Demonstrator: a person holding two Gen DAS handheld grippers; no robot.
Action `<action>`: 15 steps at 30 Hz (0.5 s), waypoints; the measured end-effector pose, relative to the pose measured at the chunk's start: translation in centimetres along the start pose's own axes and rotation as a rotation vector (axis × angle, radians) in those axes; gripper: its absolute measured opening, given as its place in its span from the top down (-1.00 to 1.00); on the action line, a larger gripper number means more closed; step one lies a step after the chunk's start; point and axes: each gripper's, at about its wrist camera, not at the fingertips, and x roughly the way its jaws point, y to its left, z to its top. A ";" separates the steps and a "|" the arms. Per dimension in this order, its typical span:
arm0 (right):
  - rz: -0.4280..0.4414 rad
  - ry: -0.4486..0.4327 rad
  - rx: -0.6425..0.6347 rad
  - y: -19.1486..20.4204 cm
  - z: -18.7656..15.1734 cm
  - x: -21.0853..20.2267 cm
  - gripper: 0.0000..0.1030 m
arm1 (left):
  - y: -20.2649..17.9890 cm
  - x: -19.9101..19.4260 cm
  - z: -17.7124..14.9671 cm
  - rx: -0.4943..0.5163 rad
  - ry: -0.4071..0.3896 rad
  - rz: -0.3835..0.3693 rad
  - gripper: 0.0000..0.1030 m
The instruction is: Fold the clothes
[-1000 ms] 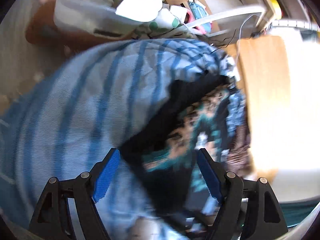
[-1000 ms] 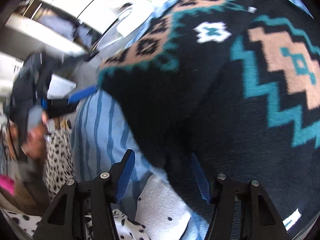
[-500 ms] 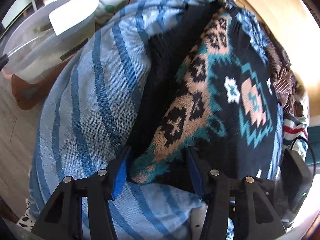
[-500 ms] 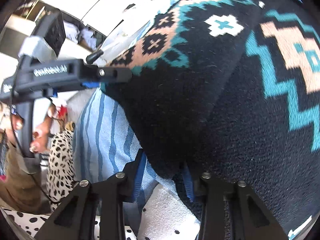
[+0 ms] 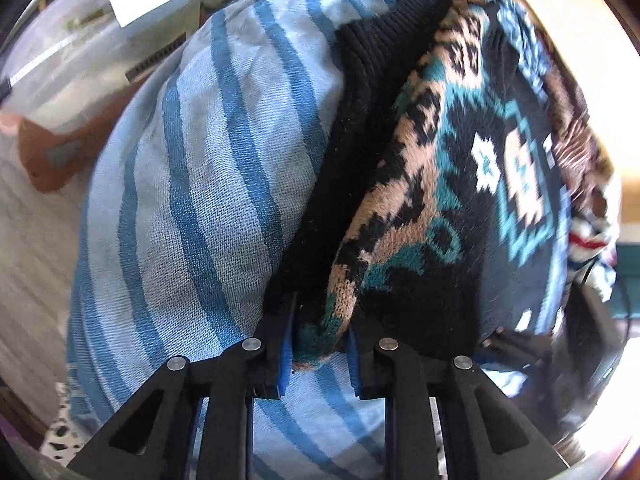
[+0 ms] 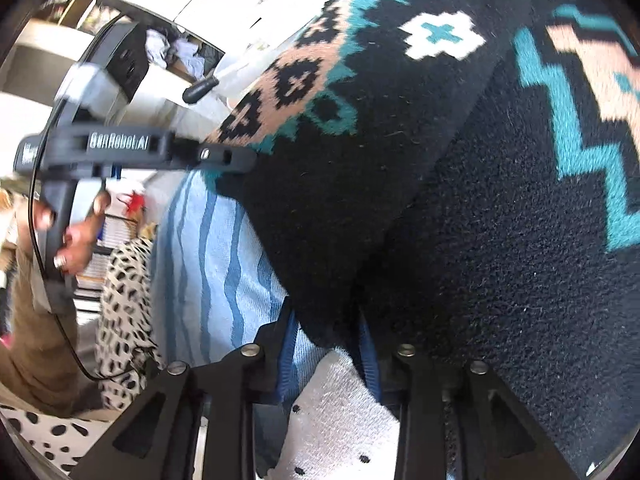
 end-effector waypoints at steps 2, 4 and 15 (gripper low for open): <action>-0.049 0.006 -0.049 1.0 0.1 -0.6 -0.09 | 0.7 -1.0 -0.3 -0.057 -0.024 -0.046 0.43; -0.083 -0.016 -0.048 1.5 0.3 -1.9 -0.09 | 0.7 -2.8 -0.9 -0.099 -0.077 -0.007 -0.01; -0.101 -0.073 -0.064 3.6 2.9 -1.9 0.60 | -5.4 -2.1 -1.2 0.118 -0.130 0.112 0.92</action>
